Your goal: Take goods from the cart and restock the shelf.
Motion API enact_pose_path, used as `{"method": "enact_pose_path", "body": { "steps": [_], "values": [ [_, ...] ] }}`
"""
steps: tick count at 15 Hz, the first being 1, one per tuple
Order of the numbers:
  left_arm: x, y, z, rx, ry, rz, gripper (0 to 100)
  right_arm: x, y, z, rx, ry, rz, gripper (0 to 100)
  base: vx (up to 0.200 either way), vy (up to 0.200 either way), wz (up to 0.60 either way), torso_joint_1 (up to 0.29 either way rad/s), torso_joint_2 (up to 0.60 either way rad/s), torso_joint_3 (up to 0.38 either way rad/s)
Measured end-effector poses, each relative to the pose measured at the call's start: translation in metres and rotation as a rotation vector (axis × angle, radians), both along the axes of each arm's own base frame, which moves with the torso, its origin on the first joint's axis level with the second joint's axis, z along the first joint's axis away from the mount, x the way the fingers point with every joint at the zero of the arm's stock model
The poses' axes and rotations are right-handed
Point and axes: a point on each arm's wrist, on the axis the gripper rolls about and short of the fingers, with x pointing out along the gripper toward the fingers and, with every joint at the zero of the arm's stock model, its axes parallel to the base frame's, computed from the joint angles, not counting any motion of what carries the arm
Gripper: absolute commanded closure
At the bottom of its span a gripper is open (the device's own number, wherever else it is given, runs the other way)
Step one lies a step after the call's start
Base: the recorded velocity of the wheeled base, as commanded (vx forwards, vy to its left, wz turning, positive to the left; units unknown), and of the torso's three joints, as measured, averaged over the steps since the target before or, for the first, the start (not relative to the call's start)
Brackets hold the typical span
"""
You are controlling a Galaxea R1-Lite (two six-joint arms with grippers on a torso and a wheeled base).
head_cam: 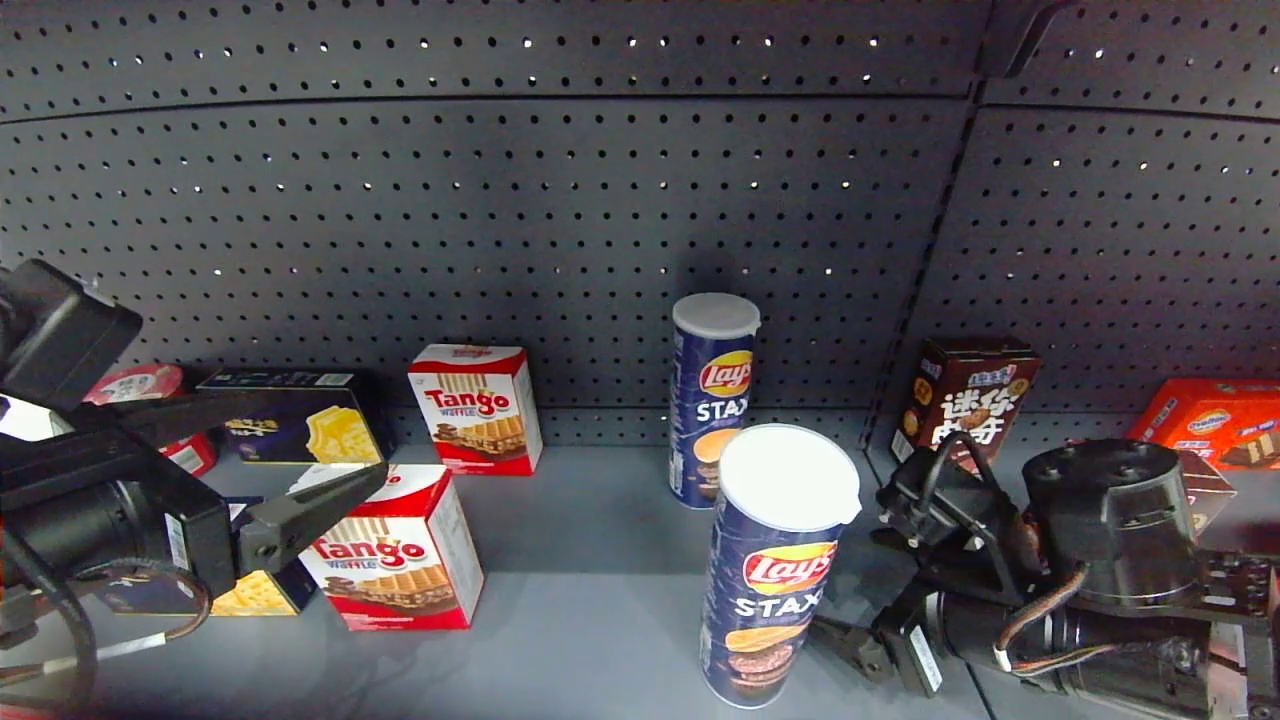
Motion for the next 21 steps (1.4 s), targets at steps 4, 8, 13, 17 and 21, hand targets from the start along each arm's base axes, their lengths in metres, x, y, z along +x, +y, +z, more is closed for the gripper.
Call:
{"method": "enact_pose_path", "body": {
  "steps": [4, 8, 13, 17, 21],
  "values": [
    [0.002, 0.000, -0.001, 0.002, 0.007, 0.000, 0, 0.003, 0.004, -0.004, -0.006, 0.007, 0.004, 0, 0.000, 0.000, 0.00, 0.000, 0.00, 0.000],
    [0.004, -0.001, -0.002, 0.004, 0.014, 0.000, 0, 0.003, 0.006, -0.006, -0.011, 0.013, 0.012, 0, 0.000, 0.000, 0.00, 0.000, 0.00, 0.000],
    [0.006, -0.002, -0.002, 0.006, 0.018, -0.002, 0, 0.006, 0.015, -0.005, -0.008, 0.010, 0.033, 0, 0.000, 0.000, 0.00, 0.000, 0.00, 0.000],
    [0.006, -0.002, -0.003, 0.007, 0.020, -0.002, 0, 0.006, 0.021, -0.007, -0.012, 0.014, 0.049, 0, 0.000, 0.000, 0.00, 0.000, 0.00, 0.000],
    [0.007, -0.002, -0.004, 0.008, 0.025, -0.002, 0, 0.005, 0.024, -0.008, -0.015, 0.017, 0.060, 0, 0.000, 0.000, 0.00, 0.000, 0.00, 0.000]
  ]
}}
